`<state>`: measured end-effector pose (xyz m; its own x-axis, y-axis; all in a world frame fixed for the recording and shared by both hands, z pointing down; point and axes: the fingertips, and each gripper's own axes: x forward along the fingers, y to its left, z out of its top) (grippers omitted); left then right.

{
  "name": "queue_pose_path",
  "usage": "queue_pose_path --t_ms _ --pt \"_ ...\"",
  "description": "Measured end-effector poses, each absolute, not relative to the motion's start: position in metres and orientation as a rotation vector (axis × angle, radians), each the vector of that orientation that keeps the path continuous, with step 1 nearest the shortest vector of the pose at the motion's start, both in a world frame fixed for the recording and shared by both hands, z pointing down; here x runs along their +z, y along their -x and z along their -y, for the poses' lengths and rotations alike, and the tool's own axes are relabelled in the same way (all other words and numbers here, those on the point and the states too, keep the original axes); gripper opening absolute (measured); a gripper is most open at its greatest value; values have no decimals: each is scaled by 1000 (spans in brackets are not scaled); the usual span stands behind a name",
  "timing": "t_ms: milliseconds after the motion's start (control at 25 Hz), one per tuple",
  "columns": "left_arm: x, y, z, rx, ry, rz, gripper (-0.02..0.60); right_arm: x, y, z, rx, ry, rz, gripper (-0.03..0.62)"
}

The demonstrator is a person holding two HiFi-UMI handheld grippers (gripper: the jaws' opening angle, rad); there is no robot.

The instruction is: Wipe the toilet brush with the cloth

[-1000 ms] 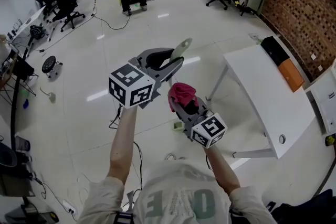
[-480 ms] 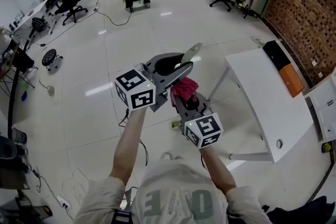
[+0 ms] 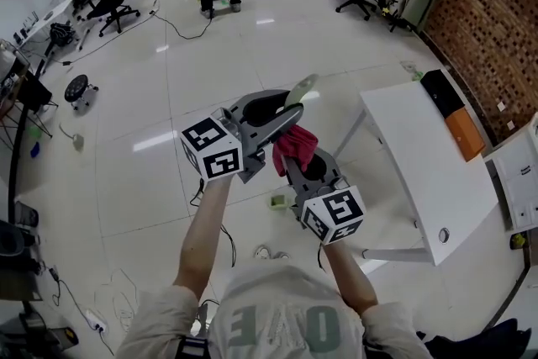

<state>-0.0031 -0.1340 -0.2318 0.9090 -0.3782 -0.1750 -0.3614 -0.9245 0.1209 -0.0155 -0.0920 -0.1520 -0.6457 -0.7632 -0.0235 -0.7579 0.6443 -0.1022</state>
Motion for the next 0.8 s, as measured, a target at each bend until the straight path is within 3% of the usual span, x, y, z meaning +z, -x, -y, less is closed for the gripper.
queue_pose_path --t_ms 320,560,800 --pt "-212 12 139 -340 -2925 596 123 -209 -56 95 -16 1427 -2588 31" --pt "-180 -3 137 -222 -2986 638 123 -272 -36 101 121 1293 -2564 31" --pt "-153 -21 128 -151 -2976 603 123 -259 -2 106 62 1223 -2655 31"
